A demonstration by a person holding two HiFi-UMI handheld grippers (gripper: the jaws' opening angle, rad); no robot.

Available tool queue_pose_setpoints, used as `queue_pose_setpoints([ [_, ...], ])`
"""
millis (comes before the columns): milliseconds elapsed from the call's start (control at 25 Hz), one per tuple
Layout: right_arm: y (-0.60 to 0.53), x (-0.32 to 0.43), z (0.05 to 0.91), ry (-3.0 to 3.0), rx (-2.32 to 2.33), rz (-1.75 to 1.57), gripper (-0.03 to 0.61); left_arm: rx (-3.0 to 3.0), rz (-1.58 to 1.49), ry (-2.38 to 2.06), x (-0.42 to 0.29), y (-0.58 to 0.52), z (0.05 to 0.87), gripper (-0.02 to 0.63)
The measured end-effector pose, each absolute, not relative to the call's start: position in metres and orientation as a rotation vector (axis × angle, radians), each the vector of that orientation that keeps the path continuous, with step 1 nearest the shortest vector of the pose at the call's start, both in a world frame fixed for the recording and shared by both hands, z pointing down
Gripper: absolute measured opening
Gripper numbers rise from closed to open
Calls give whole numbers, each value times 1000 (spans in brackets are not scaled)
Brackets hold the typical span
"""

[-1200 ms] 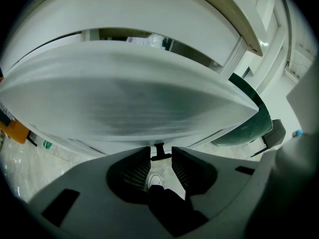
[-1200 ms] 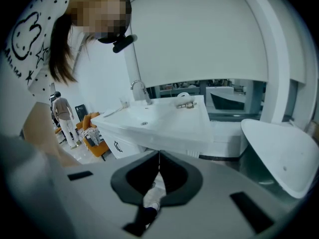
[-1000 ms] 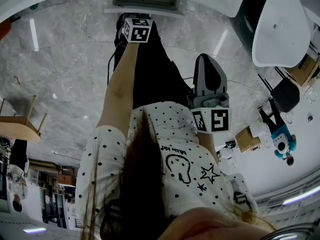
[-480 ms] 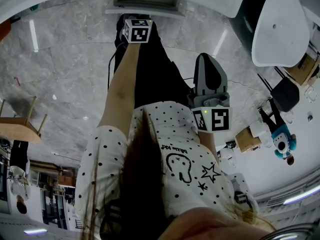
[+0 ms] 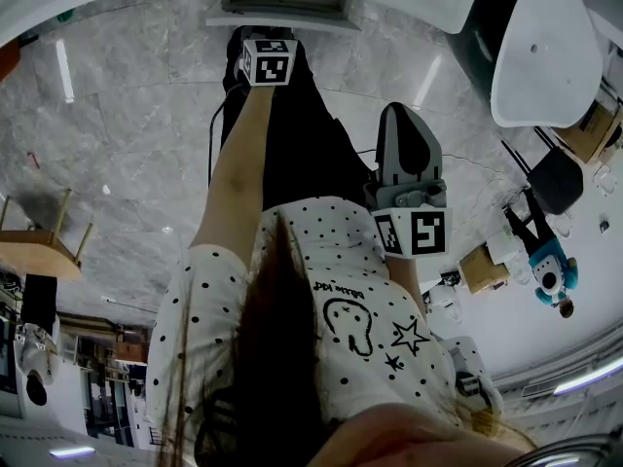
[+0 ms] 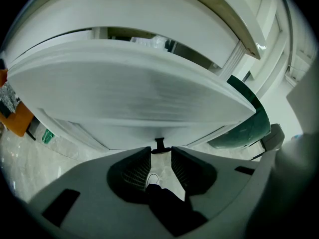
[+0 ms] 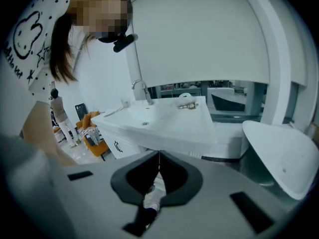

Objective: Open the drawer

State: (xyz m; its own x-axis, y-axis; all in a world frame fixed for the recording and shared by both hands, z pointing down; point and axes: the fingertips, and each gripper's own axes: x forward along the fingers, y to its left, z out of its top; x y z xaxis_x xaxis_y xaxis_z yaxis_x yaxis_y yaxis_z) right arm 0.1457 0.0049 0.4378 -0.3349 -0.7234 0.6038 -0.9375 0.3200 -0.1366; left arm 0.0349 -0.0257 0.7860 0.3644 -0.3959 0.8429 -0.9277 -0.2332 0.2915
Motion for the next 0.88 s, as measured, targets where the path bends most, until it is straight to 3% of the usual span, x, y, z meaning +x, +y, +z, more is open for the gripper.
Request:
queue_pose_setpoints([
  [120, 6, 145, 437, -2154, 1471, 659, 14, 1790, 837, -1152, 33, -20, 789, 129],
  [320, 8, 148, 433, -2150, 1483, 656, 14, 1774, 904, -1140, 31, -12, 793, 67],
  [560, 10, 147, 430, -2160, 1493, 654, 14, 1797, 842, -1145, 32, -15, 777, 64],
  [880, 5, 141, 419, -2188, 1517, 640, 12, 1842, 746, -1209, 26, -28, 733, 5],
])
